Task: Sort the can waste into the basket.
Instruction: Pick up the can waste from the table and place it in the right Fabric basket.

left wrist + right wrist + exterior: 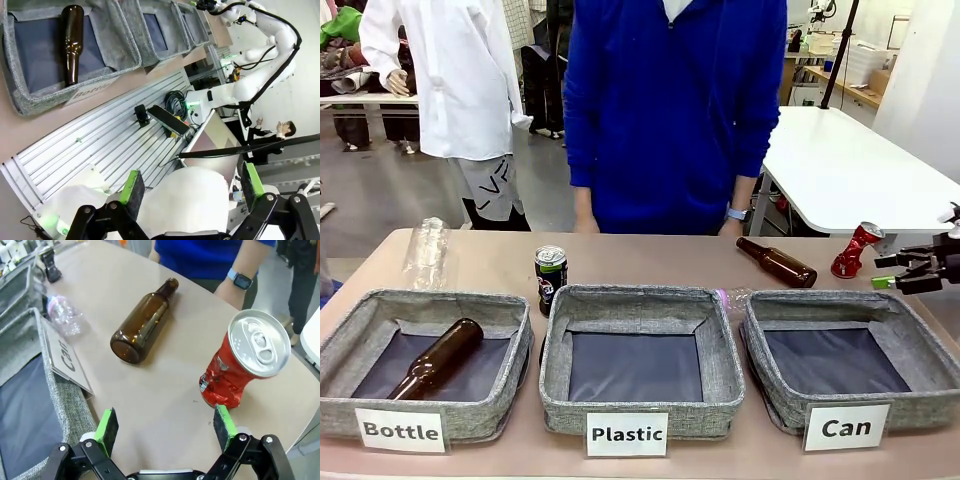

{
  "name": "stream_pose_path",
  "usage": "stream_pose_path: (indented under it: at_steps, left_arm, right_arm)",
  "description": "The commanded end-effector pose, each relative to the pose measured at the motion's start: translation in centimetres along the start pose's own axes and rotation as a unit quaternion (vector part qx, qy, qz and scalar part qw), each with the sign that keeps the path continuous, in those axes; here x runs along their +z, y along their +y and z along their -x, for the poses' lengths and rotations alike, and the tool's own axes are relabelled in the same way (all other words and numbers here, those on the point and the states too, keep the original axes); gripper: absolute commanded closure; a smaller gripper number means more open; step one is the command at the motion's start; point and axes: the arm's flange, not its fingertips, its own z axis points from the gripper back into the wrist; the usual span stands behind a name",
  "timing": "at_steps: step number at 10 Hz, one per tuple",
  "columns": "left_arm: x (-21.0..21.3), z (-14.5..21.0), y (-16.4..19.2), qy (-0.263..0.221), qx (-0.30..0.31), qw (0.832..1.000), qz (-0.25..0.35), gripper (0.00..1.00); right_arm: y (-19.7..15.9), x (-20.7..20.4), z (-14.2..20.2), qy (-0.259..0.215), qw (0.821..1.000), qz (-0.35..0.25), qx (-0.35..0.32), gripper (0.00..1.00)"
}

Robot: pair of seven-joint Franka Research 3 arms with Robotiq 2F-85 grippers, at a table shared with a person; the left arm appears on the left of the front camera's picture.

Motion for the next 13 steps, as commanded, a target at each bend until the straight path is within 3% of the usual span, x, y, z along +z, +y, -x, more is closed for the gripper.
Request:
stream_pose_path:
  at_steps: [1,4,13]
  left_arm:
    - [0.1,0.0,-0.1,-0.010,0.007,1.000,0.011,0.00]
    - [0.1,0.0,-0.1,-0.010,0.007,1.000,0.011,0.00]
    - [0.1,0.0,-0.1,-0.010,0.007,1.000,0.011,0.00]
  right_arm:
    - [-0.8,-0.8,-0.2,-0.003,1.000,-0.004,0.012,0.00]
    - [-1.2,-2.1,-0.3,-0.013,1.000,-0.003,-0.011,0.00]
    - [-4.8,-2.1,-0.6,-0.064,0.992,0.092,-0.059,0.00]
